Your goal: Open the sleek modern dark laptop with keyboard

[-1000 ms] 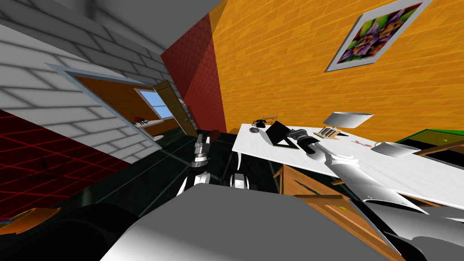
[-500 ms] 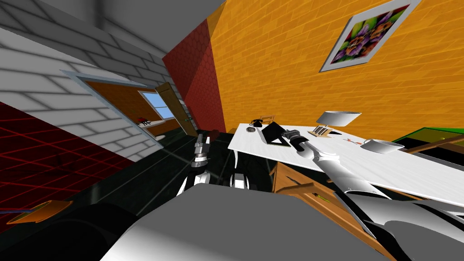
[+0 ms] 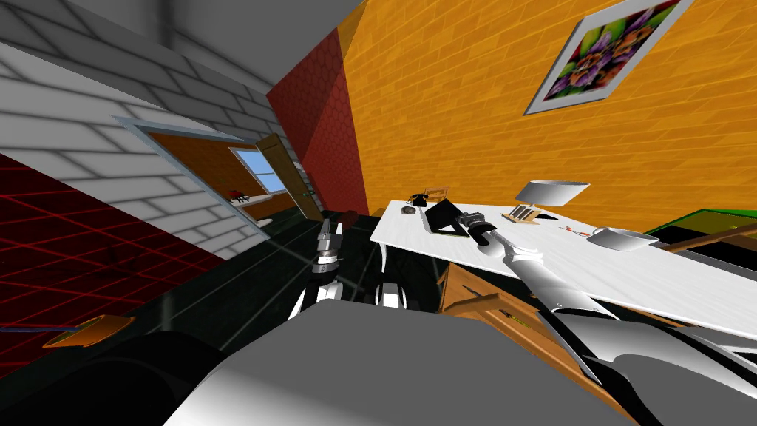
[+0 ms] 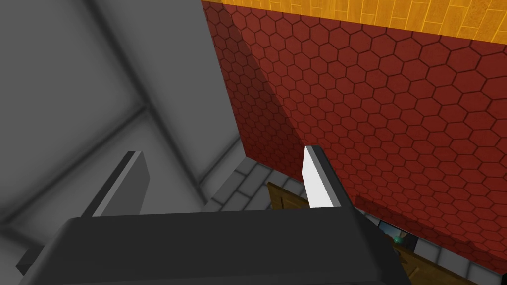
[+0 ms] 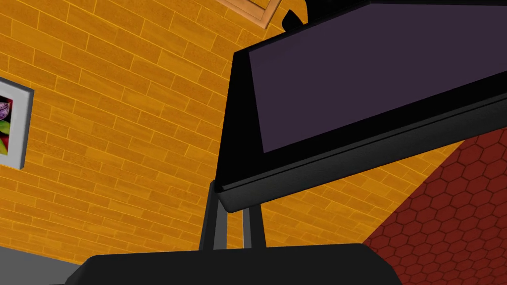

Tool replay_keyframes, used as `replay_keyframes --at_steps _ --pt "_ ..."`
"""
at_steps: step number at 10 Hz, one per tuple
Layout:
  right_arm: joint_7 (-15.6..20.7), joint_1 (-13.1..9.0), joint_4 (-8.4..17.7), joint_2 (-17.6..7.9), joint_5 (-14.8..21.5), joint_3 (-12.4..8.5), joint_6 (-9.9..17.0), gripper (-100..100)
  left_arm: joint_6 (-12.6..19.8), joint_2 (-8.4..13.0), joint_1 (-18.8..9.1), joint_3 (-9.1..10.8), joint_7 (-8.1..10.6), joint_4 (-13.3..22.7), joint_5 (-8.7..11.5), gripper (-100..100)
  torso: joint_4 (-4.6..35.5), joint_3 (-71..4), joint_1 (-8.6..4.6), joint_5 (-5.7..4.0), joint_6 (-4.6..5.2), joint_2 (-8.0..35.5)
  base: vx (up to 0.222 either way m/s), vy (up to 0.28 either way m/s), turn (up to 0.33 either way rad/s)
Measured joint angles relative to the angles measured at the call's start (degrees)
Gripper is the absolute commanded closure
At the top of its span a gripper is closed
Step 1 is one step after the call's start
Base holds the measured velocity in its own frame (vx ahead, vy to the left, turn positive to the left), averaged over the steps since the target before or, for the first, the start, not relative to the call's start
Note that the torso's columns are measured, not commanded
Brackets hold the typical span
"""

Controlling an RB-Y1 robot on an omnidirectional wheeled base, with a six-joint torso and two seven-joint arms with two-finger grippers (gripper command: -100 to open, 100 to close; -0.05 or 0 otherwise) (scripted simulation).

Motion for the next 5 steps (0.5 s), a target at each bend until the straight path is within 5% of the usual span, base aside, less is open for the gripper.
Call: replay_keyframes --at_steps 5 --pt "3.5 -0.4 -0.6 7.3 1.1 -6.9 -0.6 100 0.0 0.0 0.0 0.0 0.0 0.0 0.0 0 -0.1 0.1 -0.23 -0.34 0.2 -0.2 -0.052 -0.115 0.114"
